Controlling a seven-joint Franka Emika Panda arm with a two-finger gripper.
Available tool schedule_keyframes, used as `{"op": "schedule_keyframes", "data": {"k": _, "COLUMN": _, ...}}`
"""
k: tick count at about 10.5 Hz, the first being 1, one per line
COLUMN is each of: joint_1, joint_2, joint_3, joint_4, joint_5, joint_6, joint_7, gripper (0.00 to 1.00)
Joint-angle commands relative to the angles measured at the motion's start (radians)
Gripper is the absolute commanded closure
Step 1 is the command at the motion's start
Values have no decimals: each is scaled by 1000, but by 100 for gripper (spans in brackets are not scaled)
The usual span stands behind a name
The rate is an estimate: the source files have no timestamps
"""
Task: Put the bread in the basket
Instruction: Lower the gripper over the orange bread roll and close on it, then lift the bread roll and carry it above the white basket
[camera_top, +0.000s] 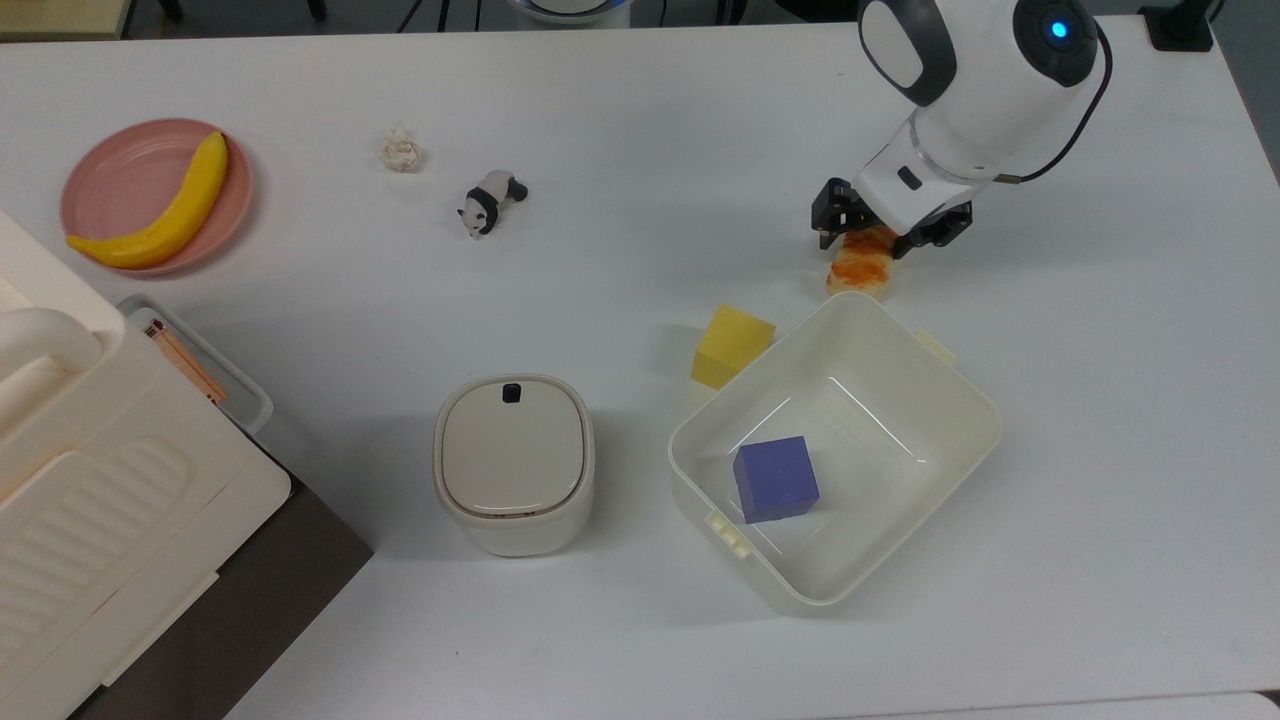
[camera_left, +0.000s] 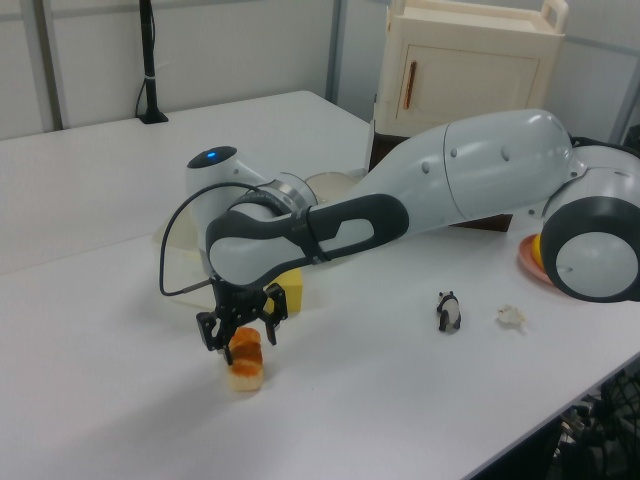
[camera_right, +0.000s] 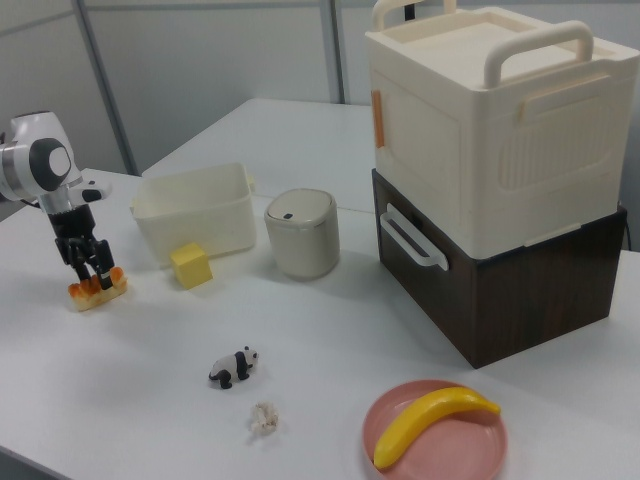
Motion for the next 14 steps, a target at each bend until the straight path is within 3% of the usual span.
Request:
{"op": "schedule_keyframes", "data": {"k": 1, "joint_1": 15, "joint_2": 15, "joint_3": -8, "joint_4": 0, "joint_5": -37, "joint_6": 18, "joint_7": -12, "gripper": 89}}
{"op": "schedule_keyframes", "data": {"k": 2, "joint_1": 12, "joint_2": 14, "joint_3": -8, "joint_4": -2, "joint_5": -37, "joint_6": 18, "joint_7": -43, "gripper": 100}}
{"op": "schedule_keyframes", "data": {"k": 7, "joint_1": -63, "joint_2": -70, "joint_3": -11, "joint_4": 0, "joint_5": -37, "joint_6": -56, "joint_7": -145, "gripper": 100}}
{"op": "schedule_keyframes", "data": {"k": 14, "joint_1": -146, "joint_2": -254, "joint_3": -11, "joint_4": 1, "joint_5": -28, "joint_6": -353, "joint_7": -406, "gripper": 100}}
